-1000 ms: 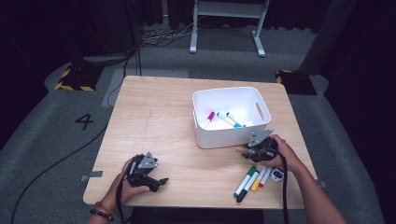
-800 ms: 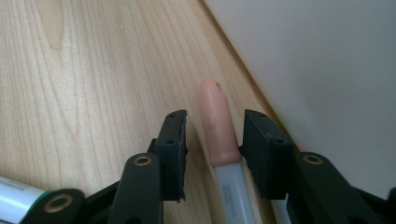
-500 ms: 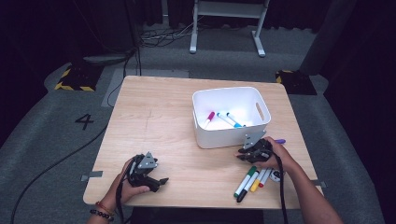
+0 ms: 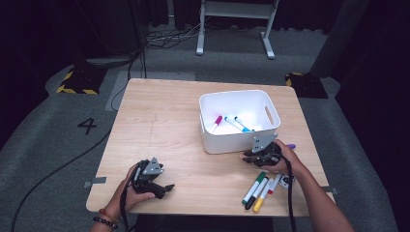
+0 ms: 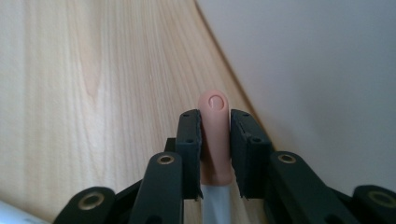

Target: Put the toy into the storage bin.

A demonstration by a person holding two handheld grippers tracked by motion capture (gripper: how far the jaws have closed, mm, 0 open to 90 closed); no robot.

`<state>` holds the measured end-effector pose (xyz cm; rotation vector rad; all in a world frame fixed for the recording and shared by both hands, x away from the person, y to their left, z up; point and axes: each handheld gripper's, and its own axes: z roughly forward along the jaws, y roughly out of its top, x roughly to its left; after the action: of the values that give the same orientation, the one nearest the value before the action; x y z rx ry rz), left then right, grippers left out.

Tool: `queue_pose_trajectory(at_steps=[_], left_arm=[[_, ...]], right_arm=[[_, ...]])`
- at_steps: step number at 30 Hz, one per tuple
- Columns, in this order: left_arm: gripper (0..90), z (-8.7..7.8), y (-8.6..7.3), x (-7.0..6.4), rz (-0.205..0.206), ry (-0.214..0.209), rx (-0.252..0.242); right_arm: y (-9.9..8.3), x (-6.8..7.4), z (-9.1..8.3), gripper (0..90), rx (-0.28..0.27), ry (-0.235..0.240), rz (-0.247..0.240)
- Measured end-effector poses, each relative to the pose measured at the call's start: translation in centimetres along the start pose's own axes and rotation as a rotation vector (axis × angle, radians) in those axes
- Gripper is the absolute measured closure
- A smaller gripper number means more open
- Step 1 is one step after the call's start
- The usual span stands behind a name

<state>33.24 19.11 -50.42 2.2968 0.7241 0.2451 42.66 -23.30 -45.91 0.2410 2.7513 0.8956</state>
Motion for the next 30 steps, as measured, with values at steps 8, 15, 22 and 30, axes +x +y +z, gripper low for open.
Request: queue_pose_trajectory(at_steps=[8,15,22,30], left_arm=[[13.3,0.0,0.0,0.0,0.001,0.002,0.000],[13.3,0.0,0.0,0.0,0.001,-0.001,0.002],[13.2,0.1,0.0,0.0,-0.002,-0.005,0.001],[13.2,0.0,0.0,0.0,0.000,0.000,0.000]], right_arm=[[1.2,0.5,-4.1,74.1,-0.159,-0.039,-0.006],[1.9,0.5,-6.4,74.1,-0.245,-0.055,0.001],[2.4,0.2,-8.8,74.2,-0.288,-0.102,0.010],[3.3,-0.4,-11.1,74.2,-0.318,-0.129,0.017]])
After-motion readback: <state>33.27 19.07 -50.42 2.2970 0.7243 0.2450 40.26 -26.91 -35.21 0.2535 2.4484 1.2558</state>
